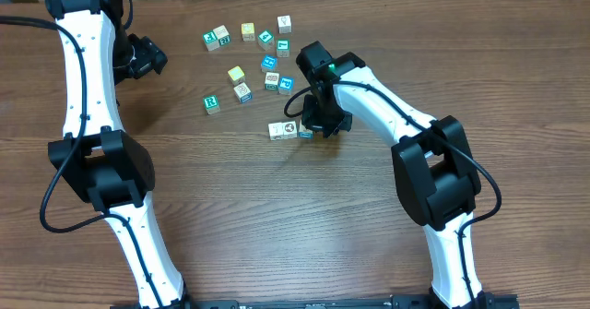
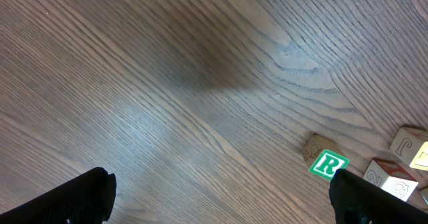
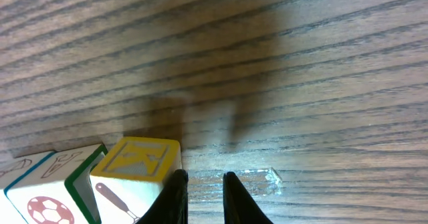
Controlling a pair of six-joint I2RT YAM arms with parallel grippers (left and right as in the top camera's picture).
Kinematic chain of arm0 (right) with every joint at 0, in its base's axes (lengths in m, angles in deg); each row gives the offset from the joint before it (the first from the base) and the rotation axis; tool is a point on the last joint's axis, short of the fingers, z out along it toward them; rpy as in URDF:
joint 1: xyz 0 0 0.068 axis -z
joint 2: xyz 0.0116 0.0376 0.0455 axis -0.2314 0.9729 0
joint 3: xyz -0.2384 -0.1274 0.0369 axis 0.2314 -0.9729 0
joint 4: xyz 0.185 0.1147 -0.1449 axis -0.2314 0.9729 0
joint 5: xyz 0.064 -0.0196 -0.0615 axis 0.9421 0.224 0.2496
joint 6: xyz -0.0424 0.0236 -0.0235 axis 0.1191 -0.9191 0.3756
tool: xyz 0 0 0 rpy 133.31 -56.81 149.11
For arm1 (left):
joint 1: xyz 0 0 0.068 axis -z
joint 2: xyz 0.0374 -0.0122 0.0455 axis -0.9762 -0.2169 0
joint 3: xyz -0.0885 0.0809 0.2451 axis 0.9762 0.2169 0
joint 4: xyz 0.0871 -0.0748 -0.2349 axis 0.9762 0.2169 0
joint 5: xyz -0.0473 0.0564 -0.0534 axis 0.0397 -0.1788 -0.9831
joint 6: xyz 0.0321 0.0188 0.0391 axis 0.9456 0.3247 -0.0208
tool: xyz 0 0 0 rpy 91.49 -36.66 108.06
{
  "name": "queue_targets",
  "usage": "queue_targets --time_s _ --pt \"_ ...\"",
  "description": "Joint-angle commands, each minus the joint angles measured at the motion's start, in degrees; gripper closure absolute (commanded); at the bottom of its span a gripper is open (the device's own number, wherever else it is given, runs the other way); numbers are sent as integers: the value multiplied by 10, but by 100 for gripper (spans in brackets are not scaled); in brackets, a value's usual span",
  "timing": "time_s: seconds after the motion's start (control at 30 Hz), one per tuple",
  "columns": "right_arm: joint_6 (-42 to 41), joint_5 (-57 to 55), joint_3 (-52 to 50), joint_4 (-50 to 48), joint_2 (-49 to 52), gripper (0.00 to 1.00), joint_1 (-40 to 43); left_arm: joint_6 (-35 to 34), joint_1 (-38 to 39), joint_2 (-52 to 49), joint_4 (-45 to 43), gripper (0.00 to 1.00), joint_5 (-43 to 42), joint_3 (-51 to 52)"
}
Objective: Form a horizontal line
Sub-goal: 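Press the K block into line with the right gripper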
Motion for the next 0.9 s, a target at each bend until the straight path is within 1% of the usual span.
queue_targets --time_s 0.0,0.13,0.8,0.87 --pt "18 1 -3 -9 -5 86 0 -2 4 3 1 0 1 1" --pt "44 2 -3 -12 -5 86 0 -2 4 3 1 0 1 1" --pt "48 16 -3 -13 -5 86 0 -2 4 3 1 0 1 1" --pt "59 17 -3 -13 -5 86 0 -2 4 3 1 0 1 1"
